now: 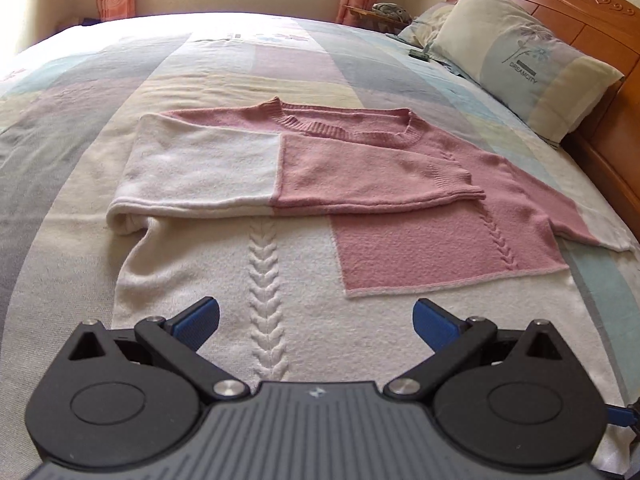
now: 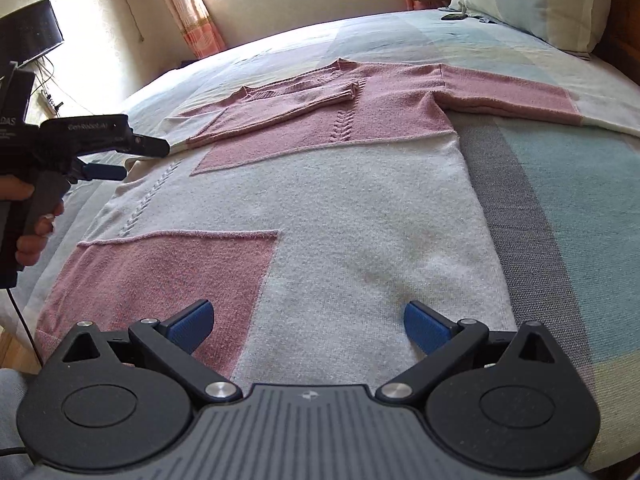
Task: Fold clothes
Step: 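Withdraw the open left tool back over the folded sweater, then move the open right tool toward the other sleeve's cream cuff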
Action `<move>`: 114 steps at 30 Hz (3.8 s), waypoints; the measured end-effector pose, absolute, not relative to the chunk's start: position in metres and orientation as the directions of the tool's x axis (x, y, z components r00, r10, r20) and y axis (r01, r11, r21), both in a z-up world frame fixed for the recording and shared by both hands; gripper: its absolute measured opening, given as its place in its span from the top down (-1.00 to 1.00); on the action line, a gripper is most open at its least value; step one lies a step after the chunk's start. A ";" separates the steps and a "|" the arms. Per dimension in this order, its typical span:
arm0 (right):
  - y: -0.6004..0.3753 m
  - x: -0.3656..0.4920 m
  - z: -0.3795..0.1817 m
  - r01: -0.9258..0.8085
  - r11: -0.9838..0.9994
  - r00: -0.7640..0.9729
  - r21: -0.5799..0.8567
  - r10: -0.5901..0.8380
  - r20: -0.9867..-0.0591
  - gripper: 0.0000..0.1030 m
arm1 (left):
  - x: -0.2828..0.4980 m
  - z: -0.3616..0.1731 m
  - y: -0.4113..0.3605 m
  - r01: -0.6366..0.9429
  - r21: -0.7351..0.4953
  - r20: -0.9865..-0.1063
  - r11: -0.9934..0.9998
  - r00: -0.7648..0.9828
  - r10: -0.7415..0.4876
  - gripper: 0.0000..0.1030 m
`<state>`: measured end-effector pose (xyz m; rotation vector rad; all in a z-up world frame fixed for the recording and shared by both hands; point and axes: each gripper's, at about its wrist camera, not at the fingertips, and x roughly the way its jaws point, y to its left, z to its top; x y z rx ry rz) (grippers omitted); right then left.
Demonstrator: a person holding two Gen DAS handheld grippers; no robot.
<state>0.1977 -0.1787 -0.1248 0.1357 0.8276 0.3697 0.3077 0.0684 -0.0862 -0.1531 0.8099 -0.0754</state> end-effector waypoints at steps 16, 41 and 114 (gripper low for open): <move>-0.136 0.180 -0.130 -0.218 0.976 0.723 -0.017 0.150 -0.675 -1.00 | 0.294 -0.107 0.082 0.145 -0.147 -0.655 0.978 0.727 -0.206 -0.99; -0.060 0.172 -0.134 -0.235 0.972 0.708 -0.029 0.151 -0.690 -1.00 | 0.274 -0.077 0.079 0.250 -0.193 -0.605 0.949 0.731 -0.316 -0.99; -0.152 0.347 -0.125 -0.173 0.969 0.683 0.174 0.245 -0.688 -1.00 | 0.320 -0.088 0.076 0.160 -0.238 -0.624 0.958 0.731 -0.277 -0.99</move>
